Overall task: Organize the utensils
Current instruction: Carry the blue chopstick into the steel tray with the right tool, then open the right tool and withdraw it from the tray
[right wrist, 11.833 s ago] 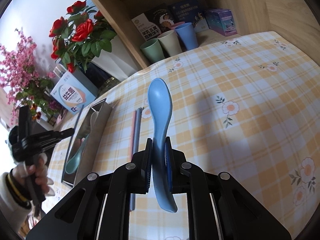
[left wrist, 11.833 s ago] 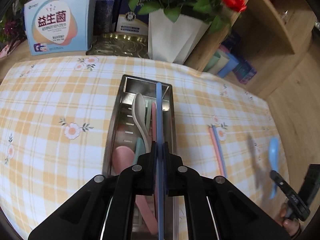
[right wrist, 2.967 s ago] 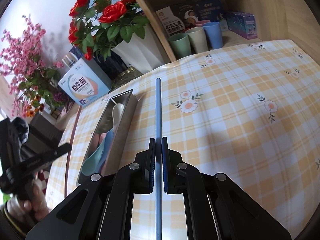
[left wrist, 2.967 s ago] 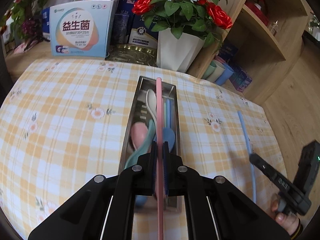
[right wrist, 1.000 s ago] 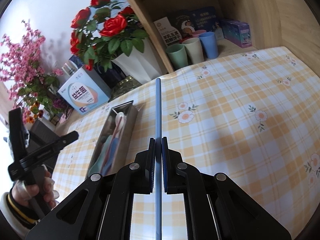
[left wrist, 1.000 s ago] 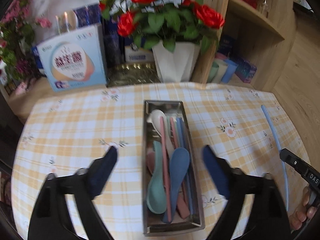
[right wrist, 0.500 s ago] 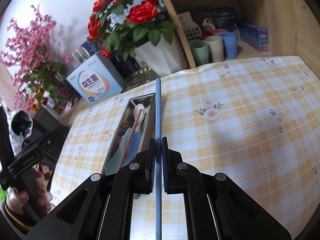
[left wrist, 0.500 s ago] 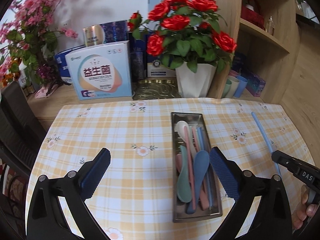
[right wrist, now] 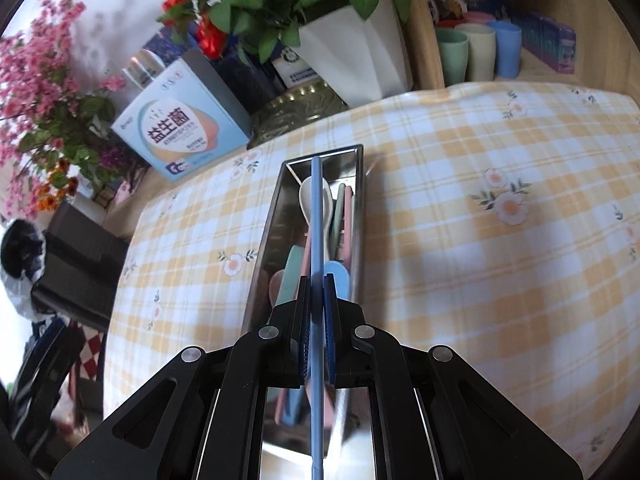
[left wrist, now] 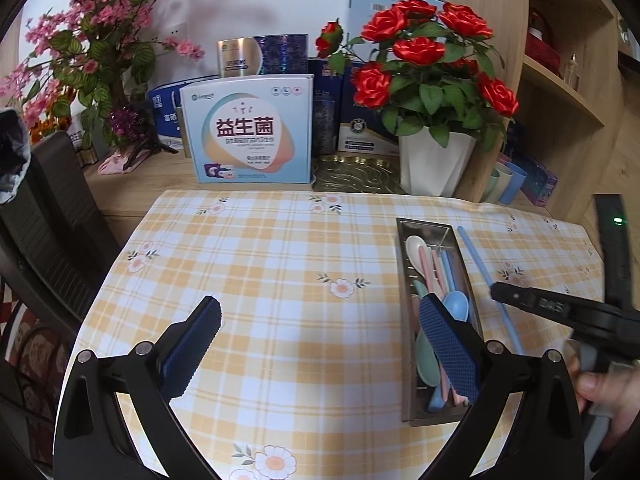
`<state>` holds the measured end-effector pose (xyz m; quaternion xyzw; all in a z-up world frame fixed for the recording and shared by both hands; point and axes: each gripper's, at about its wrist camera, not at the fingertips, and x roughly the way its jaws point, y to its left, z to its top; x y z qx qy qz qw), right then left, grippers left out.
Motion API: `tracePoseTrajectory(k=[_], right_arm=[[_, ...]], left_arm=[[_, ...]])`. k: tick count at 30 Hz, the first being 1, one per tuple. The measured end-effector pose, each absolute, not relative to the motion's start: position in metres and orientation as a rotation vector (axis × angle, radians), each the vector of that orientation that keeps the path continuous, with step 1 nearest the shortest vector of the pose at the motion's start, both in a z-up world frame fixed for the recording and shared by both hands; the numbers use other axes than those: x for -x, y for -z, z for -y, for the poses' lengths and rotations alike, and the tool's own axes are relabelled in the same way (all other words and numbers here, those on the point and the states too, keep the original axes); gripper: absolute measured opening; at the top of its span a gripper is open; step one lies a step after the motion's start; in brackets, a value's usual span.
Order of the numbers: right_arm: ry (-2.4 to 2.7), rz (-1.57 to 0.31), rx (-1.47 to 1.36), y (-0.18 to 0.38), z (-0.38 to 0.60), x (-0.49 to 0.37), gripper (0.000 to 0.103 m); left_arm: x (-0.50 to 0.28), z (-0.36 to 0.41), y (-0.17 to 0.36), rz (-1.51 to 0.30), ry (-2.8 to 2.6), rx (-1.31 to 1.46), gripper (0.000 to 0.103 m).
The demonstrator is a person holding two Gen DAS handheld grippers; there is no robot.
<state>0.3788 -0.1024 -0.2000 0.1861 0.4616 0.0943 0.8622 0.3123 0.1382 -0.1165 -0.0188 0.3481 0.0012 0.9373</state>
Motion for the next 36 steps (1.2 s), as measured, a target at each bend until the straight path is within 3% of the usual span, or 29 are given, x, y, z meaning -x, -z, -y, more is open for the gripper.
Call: tracePoseTrajectory(k=[19, 33, 35, 36], right_arm=[[-0.12, -1.069, -0.4, 0.235, 0.076, -0.411, 0.008], [-0.209, -1.004, -0.257, 0.193, 0.078, -0.397, 0.009], [-0.223, -0.984, -0.235, 0.183, 0.08, -0.392, 0.016], [-0.23, -0.972, -0.226, 0.178, 0.082, -0.389, 0.028]], left_arm=[[-0.311, -0.158, 0.126, -0.741, -0.02, 0.082, 0.097], [-0.312, -0.141, 0.101, -0.723, -0.039, 0.035, 0.097], [-0.31, -0.138, 0.095, -0.715, -0.042, 0.027, 0.097], [-0.309, -0.135, 0.091, -0.709, -0.043, 0.023, 0.097]])
